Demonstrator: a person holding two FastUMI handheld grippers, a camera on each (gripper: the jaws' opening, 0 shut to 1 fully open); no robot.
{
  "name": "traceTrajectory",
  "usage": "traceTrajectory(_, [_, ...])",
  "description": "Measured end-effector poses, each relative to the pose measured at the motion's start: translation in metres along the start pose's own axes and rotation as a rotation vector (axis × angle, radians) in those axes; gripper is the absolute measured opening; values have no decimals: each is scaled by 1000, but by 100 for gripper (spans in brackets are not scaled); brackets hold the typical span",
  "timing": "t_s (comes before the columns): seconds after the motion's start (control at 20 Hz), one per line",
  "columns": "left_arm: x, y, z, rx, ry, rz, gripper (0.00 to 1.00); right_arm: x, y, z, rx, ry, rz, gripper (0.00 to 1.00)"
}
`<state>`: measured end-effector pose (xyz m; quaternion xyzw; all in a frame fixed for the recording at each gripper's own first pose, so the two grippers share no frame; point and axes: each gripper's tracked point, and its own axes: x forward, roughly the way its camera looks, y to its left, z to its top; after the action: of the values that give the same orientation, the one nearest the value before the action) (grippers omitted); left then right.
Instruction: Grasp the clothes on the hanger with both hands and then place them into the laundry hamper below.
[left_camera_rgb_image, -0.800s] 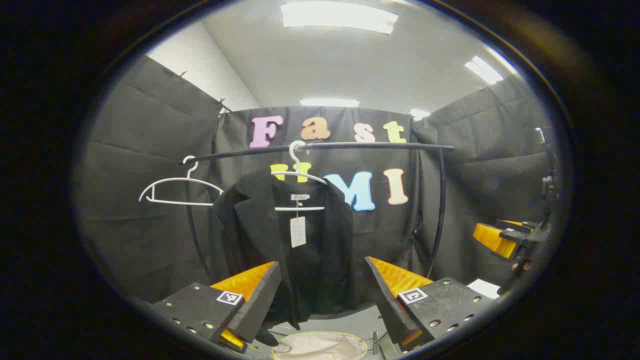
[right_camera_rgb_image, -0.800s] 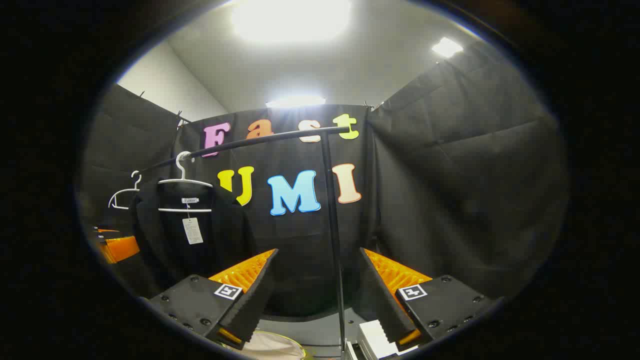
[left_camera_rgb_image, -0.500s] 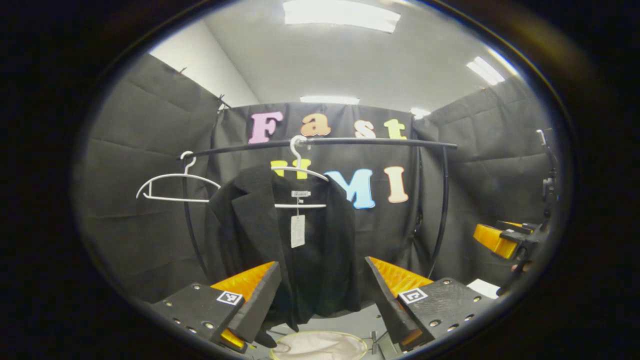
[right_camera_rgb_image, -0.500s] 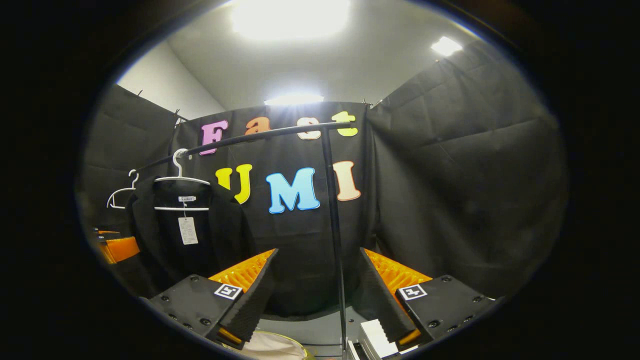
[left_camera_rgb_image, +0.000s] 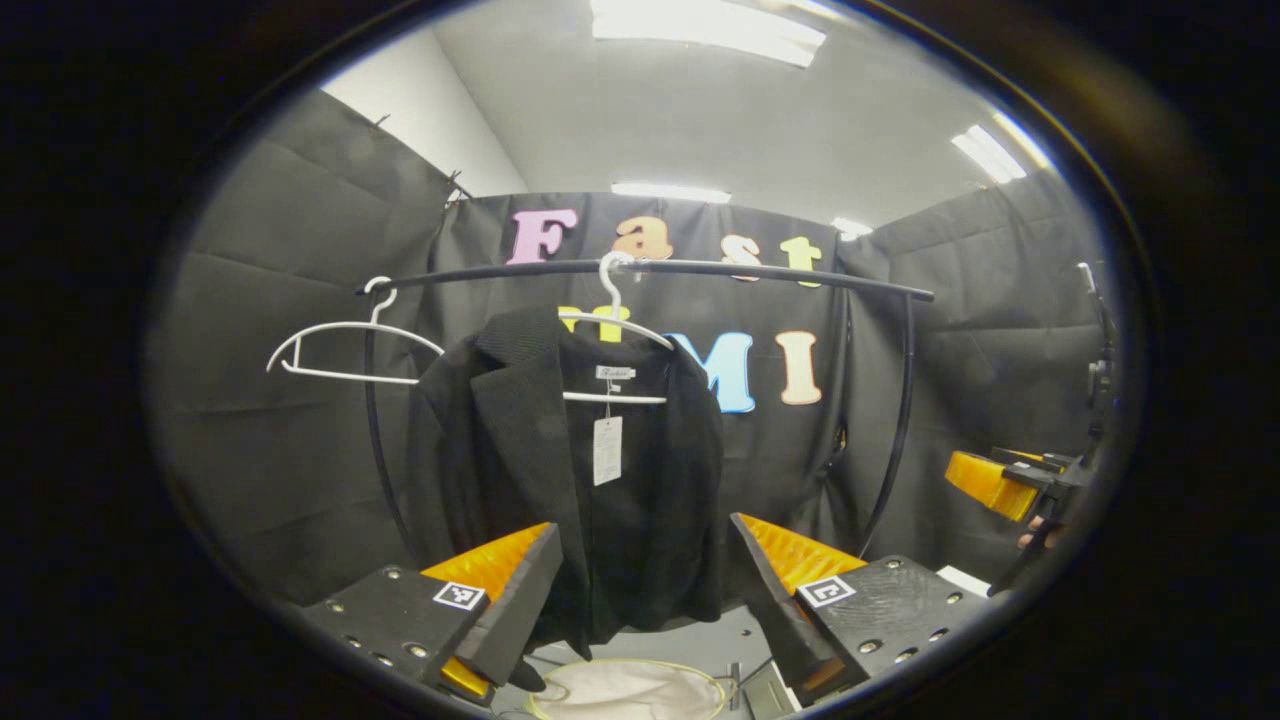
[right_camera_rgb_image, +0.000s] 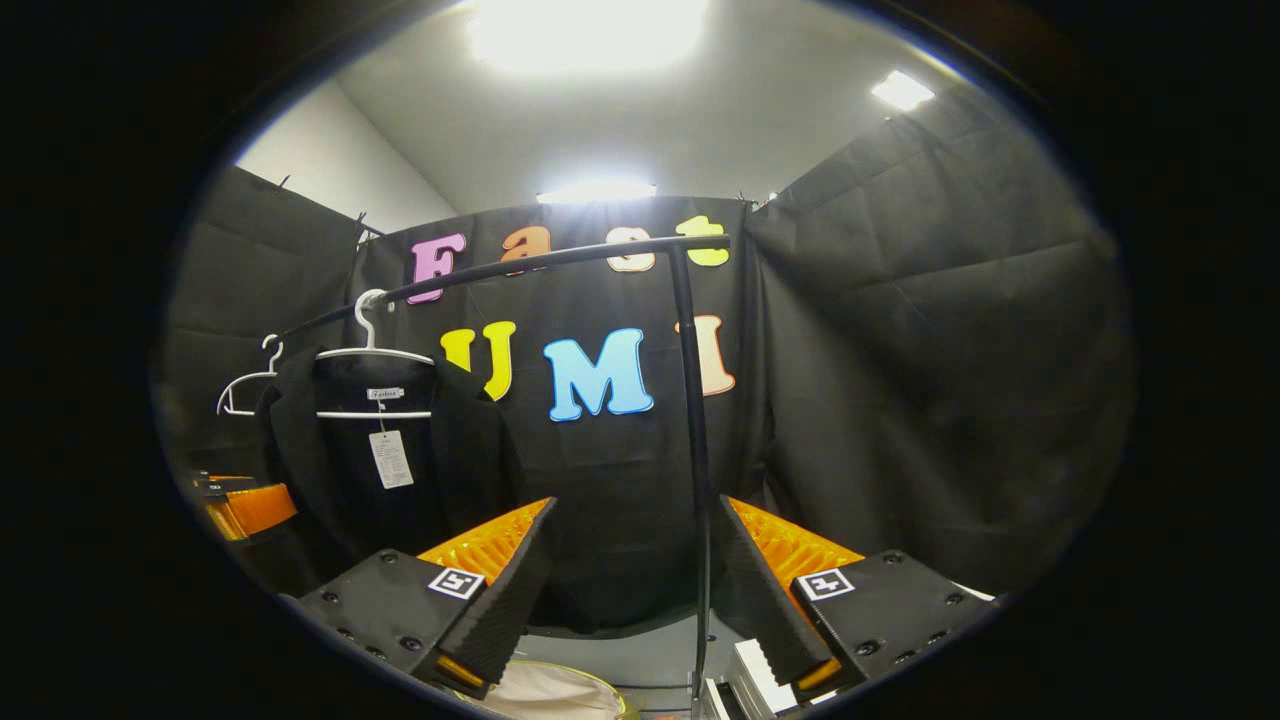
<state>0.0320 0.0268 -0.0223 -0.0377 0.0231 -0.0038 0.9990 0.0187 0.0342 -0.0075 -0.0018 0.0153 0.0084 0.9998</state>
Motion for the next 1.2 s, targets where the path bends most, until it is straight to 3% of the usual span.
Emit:
traceTrajectory(0.35, [0, 37, 0, -35, 15, 80, 98, 8, 31, 2, -10, 31, 44, 97])
traceTrajectory(0.9, [32, 77, 27, -29, 19, 276, 98, 86, 140, -4, 25, 76, 312, 100])
traceTrajectory(1.2, [69, 90, 30, -94, 19, 373, 98, 138, 187, -9, 40, 89, 426, 100])
